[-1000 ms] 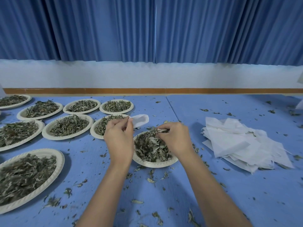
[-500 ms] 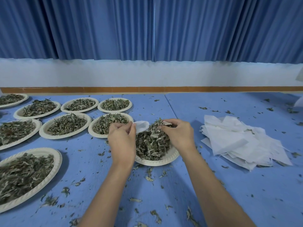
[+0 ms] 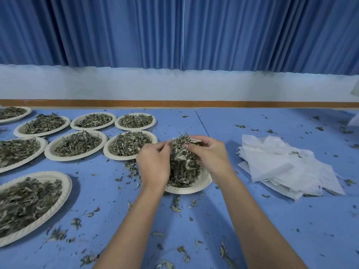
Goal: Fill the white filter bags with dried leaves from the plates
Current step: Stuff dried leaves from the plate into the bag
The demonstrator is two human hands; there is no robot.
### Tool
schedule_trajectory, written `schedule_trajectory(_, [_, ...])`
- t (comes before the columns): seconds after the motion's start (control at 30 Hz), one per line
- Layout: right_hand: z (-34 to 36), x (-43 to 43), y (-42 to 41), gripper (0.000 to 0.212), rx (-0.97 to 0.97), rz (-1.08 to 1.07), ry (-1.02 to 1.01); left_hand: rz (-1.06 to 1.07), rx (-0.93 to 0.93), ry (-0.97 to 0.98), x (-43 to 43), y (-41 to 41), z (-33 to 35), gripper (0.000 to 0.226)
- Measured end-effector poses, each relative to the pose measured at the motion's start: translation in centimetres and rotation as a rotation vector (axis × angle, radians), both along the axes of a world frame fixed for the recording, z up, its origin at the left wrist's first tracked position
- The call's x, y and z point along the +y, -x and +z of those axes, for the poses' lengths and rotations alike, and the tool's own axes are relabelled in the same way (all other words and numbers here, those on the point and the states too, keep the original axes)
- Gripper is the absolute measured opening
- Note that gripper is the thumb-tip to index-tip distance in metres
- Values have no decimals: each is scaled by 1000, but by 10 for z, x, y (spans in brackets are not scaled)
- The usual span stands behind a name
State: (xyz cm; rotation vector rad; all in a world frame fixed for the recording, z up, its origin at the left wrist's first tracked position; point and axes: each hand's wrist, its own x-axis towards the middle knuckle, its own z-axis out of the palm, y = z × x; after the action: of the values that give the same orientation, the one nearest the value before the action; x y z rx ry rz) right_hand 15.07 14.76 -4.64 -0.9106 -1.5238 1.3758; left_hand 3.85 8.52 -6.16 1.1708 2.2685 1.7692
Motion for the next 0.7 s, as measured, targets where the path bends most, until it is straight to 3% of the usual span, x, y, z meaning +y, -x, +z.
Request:
schedule_trajectory(0.1, [-4, -2, 4, 19, -79, -27, -113, -56, -181, 8, 1, 0, 3, 34])
schedule_trajectory(0.27, [-8, -5, 10, 18, -212, -96, -243, -206, -456, -43, -2, 0, 9, 22])
schedule_trajectory(0.37, [-11, -3, 9, 12, -228, -122, -277, -292, -446, -24, -4, 1, 9, 20])
schedule_trajectory(0.47, [-12, -4, 9, 13, -219, -141, -290, -396, -396, 31, -6, -1, 11, 3])
schedule_trajectory(0.6, [-12, -4, 8, 19, -163, -122, -229, -451, -264, 81, -6, -3, 10, 18])
schedule_trajectory(0.7, [-12, -3, 8, 19, -167, -95, -238, -446, -344, 50, -6, -3, 9, 18])
